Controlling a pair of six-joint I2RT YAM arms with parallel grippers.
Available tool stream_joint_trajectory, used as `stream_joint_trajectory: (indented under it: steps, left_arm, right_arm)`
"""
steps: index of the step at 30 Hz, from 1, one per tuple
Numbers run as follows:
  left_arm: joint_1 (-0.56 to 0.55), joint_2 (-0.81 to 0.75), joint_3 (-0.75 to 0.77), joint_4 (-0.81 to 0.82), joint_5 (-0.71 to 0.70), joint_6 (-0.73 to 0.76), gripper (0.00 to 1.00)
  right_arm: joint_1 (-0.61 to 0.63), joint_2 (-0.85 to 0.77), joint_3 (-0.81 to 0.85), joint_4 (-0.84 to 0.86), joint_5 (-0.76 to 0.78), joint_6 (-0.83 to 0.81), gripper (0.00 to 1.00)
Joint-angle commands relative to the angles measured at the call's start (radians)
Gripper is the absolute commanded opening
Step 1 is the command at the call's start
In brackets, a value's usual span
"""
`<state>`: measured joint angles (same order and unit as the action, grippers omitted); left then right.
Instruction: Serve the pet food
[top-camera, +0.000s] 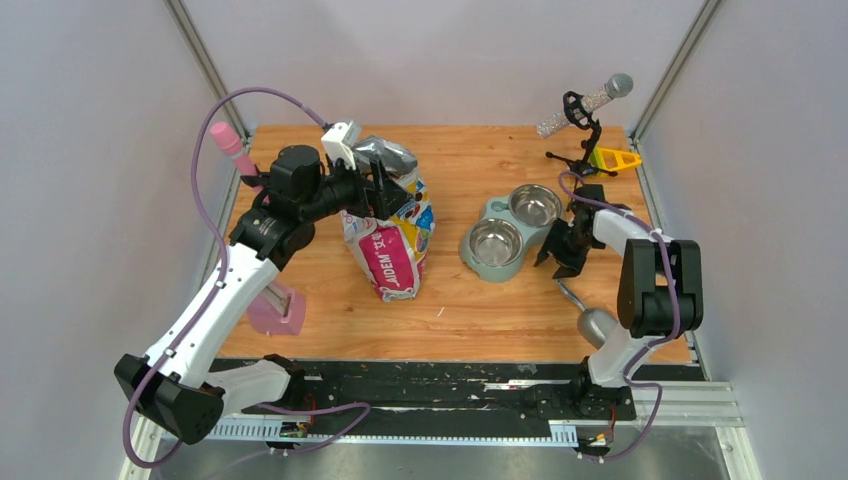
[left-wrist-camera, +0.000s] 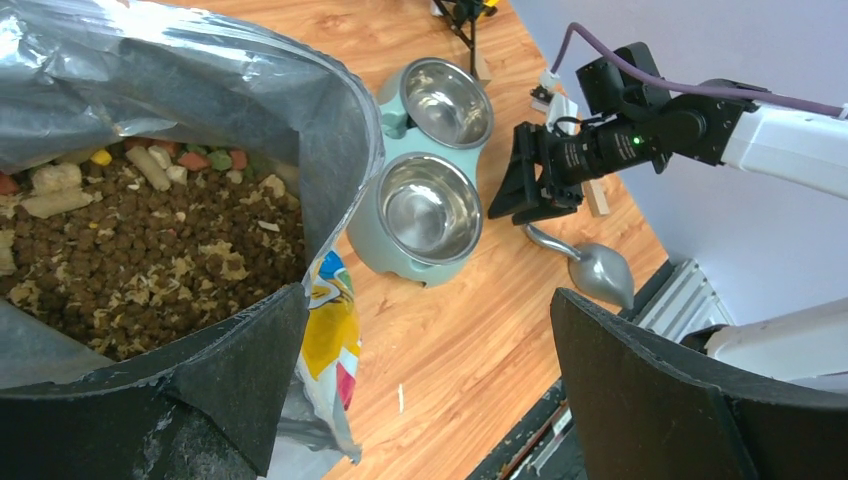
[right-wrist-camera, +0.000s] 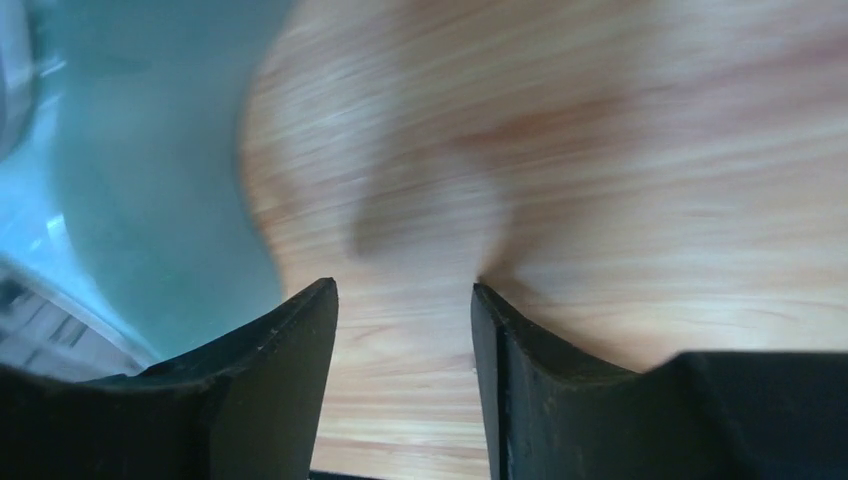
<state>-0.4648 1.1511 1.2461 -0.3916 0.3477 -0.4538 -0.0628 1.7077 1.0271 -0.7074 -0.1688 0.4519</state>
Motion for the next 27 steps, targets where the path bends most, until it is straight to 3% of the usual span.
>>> stream_joint_trajectory:
  steps: [1, 4, 6, 11, 16, 23, 27]
  left_arm:
    - [-0.005, -0.007, -0.021, -0.011, -0.016, 0.025, 1.0]
    - [-0.004, -0.014, -0.024, -0.018, -0.019, 0.033, 1.0]
    - [-0.004, -0.021, -0.032, -0.008, -0.022, 0.039, 1.0]
    - [-0.005, -0.024, -0.033, 0.009, -0.01, 0.07, 1.0]
    - [-0.005, -0.026, -0.028, 0.011, -0.018, 0.091, 1.0]
    - [-0.004, -0.028, -0.03, 0.007, -0.04, 0.097, 1.0]
    - [-0.003, -0.024, -0.026, 0.005, -0.04, 0.094, 1.0]
  right_arm:
    - [0.058, -0.019, 0.018, 0.053, -0.111, -0.029, 0.56]
    - [0.059, -0.073, 0.054, -0.036, 0.029, -0.193, 0.62]
    - [0.087, -0.129, 0.035, -0.077, 0.111, -0.371, 0.58]
    - [0.095, -0.223, -0.074, -0.037, 0.092, -0.752, 0.6]
    - [0.095, -0.147, -0.078, -0.141, 0.063, -0.867, 0.55]
    - [0.095, -0.009, -0.096, -0.176, 0.144, -0.858, 0.51]
    - [0.095, 0.044, -0.087, -0.19, 0.168, -0.853, 0.08]
